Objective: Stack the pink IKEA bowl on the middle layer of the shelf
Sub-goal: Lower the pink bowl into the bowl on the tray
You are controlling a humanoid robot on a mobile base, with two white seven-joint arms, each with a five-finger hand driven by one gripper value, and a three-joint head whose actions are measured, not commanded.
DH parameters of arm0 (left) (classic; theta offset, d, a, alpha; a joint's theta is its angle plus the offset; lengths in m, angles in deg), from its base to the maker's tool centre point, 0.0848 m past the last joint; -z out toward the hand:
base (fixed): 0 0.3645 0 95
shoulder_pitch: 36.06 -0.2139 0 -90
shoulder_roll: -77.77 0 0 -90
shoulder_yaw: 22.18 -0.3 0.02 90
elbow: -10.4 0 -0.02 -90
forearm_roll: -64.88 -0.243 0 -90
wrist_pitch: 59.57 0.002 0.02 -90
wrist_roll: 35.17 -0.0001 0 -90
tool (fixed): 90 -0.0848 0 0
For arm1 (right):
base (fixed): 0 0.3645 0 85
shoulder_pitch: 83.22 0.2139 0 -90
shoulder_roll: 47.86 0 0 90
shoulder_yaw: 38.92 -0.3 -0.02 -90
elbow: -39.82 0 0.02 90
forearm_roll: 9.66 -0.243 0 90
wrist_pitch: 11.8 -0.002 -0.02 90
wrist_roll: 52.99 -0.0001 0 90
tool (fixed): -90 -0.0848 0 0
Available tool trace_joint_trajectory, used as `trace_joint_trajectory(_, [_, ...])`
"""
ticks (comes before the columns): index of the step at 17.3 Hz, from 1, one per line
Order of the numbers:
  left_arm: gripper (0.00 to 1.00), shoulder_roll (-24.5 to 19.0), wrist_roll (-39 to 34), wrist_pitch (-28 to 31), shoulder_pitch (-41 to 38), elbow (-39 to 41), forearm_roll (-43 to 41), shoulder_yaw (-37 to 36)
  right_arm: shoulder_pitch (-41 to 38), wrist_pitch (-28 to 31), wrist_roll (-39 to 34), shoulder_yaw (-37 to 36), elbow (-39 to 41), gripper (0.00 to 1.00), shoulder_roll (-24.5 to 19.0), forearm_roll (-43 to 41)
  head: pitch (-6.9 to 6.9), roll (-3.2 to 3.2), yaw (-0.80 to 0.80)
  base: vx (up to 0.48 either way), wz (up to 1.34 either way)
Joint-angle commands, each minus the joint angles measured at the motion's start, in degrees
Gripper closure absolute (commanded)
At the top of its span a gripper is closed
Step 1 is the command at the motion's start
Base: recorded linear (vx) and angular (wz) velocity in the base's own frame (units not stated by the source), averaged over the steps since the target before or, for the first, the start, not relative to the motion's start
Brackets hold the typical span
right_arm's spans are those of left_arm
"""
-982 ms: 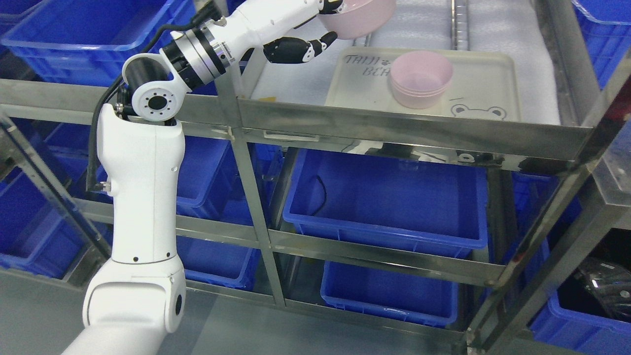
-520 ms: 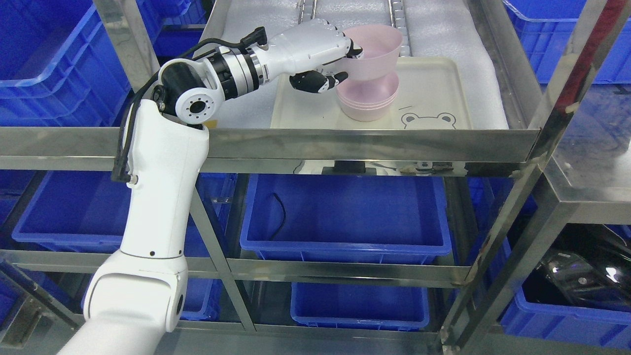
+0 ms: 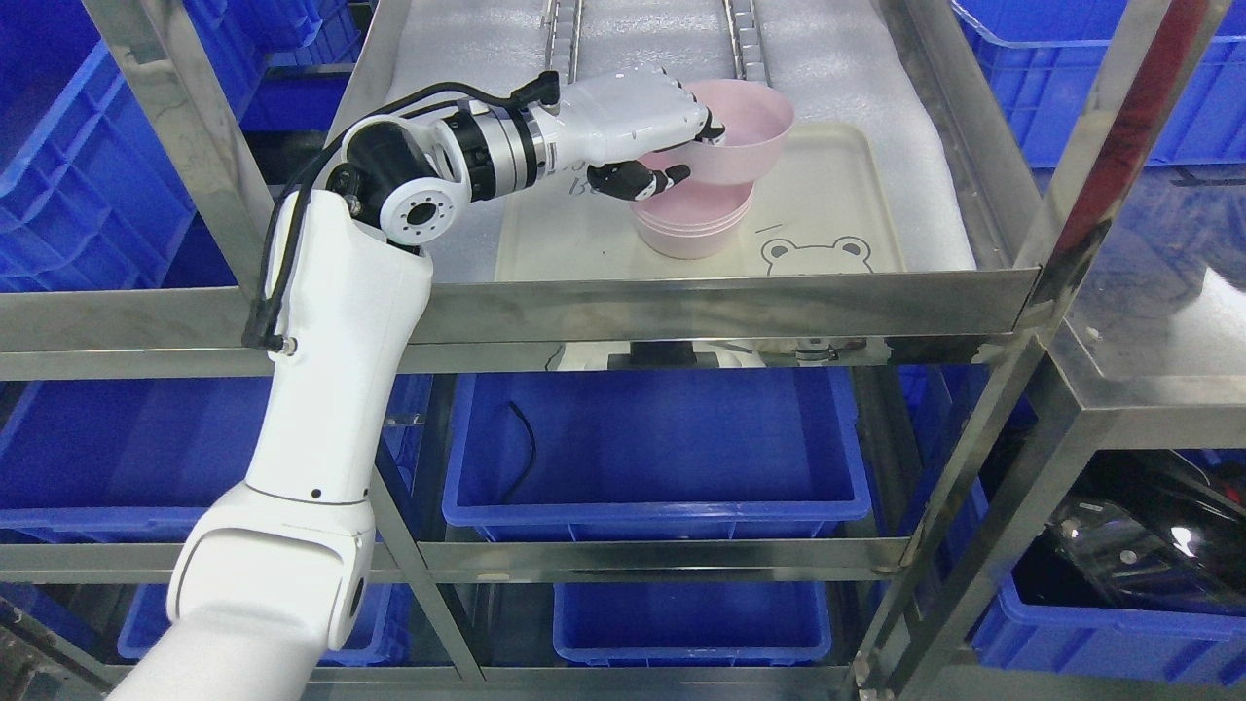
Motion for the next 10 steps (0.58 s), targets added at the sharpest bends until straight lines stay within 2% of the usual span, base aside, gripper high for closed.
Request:
trace_joint_trajectory(1, [0.96, -2.9, 0.5, -0.1, -0.9, 4.5, -0.8, -1.1, -1.2, 0.0, 0.0, 0.0, 1.0, 0.00, 1.0, 0.0, 0.00, 0.00, 0.00, 0.020, -0.01])
trace_joint_trajectory(3, [0.96, -4.6, 0.5, -0.5, -2.1, 7.0, -0.6, 0.9, -1.2, 0.0, 0.0, 0.0, 1.0, 0.00, 1.0, 0.0, 0.00, 0.00, 0.00, 0.000, 0.00])
trace_joint_trajectory(10, [0.95, -4.1, 0.1, -2.1, -5.5, 7.7, -0.8, 2.2, -1.2, 0.0, 0.0, 0.0, 1.0, 0.00, 1.0, 0.0, 0.00, 0.00, 0.00, 0.000, 0.00])
